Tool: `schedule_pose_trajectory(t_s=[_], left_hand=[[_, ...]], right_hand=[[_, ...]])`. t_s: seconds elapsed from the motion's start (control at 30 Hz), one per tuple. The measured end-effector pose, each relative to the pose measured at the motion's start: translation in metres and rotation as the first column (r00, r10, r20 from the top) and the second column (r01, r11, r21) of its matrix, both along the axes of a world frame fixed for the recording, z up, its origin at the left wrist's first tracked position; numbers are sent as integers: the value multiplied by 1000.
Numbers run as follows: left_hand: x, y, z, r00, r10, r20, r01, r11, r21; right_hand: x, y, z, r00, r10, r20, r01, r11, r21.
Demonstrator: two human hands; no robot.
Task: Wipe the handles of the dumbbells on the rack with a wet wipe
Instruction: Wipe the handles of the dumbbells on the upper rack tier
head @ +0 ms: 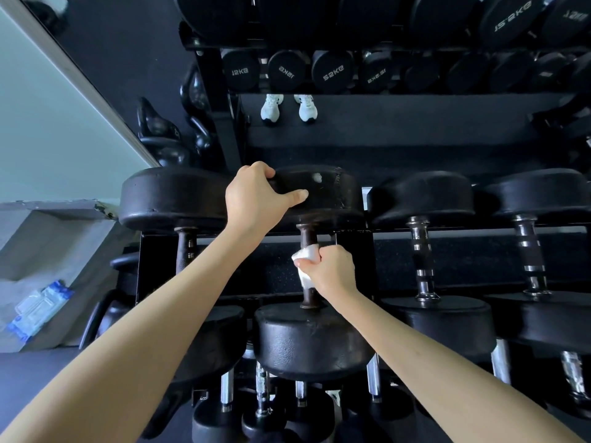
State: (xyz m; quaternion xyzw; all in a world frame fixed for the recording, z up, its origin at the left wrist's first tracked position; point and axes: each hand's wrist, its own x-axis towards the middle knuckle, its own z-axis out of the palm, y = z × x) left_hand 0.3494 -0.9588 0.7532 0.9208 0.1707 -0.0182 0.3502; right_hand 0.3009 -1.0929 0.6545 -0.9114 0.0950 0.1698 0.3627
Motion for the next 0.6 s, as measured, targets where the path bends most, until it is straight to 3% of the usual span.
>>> schedule_pose_trajectory(t_s=[0.2, 0.37, 0.53, 0.6], left_hand=[[1, 1, 0, 1000, -19, -7, 19, 999, 32], [3, 2, 2, 1000, -24, -16, 25, 999, 48], [3, 2, 1, 1000, -14, -13, 15, 999, 47], [3, 1, 1, 1000, -7, -11, 7, 999, 45]], right_hand=[[-3, -24, 8, 917, 226, -328, -226, 973, 38], [4, -44, 1, 798, 445, -406, -271, 867, 419], [-1, -47, -7, 834, 385, -396, -198, 878, 437], [-5, -36, -6, 872, 321, -369, -201, 923, 327]])
